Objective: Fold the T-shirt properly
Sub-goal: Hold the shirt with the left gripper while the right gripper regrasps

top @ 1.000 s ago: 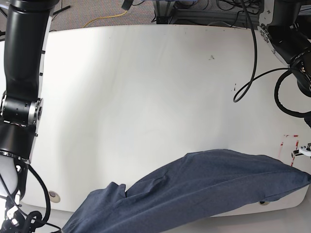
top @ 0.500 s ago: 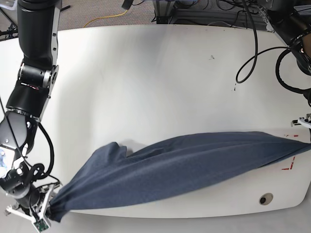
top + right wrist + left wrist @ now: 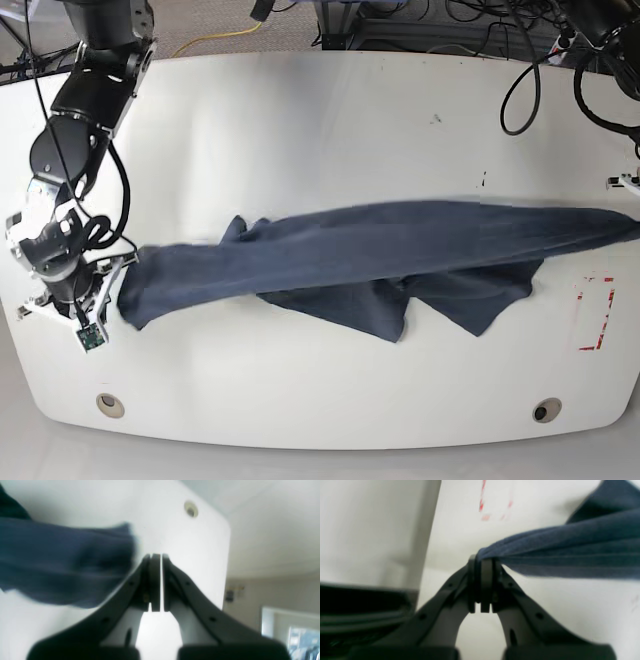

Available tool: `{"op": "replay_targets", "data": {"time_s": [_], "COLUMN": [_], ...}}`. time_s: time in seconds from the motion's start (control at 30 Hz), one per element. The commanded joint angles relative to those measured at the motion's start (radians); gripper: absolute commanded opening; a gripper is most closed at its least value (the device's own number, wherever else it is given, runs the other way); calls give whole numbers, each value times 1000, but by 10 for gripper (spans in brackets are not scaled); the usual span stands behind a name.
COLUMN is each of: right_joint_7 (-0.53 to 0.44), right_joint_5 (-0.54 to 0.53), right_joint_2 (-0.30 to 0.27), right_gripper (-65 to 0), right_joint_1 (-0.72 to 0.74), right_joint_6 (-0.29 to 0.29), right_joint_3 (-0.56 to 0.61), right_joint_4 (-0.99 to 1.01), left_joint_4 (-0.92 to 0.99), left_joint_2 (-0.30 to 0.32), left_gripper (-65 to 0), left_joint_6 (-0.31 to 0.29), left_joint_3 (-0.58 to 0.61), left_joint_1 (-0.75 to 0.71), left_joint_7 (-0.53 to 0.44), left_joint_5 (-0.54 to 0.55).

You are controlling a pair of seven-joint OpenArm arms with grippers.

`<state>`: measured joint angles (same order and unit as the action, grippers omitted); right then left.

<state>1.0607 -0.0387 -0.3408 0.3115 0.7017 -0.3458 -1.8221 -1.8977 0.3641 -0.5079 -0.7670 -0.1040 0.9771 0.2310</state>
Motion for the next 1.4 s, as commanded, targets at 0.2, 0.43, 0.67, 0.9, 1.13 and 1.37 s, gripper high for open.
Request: {"op": "replay_targets", "data": {"time_s": [0.2, 0.43, 0.67, 0.9, 1.13, 1.37], "right_joint_7": [-21, -21, -21, 37, 102, 106], "right_joint_5": [-5, -5, -5, -7, -105, -80], "right_joint_2": [55, 136, 233, 256, 251, 256], "right_gripper": [-650, -650, -650, -541, -249, -220], "right_joint_1": [-199, -325, -375, -366, -294, -205], "right_joint_6": [-4, -4, -4, -4, -4, -4], "right_joint_3": [-117, -172, -249, -263, -152, 30], "right_joint_4": [-112, -144, -153, -153, -146, -78], "left_joint_4": [-16, -16, -12, -10, -10, -12], "left_joint_2": [22, 20, 19, 19, 19, -7], "left_gripper": [-650, -650, -650, -650, -650, -650], "left_joint_6": [-67, -68, -68, -68, -68, -68], "left_joint_3": [-65, -67, -68, -68, -68, -68], "left_joint_1": [-138, -236, -274, -276, -276, -276], "left_joint_7": [-27, -28, -43, -54, -54, -54], "left_joint_5": [6, 8, 6, 5, 5, 5]}}
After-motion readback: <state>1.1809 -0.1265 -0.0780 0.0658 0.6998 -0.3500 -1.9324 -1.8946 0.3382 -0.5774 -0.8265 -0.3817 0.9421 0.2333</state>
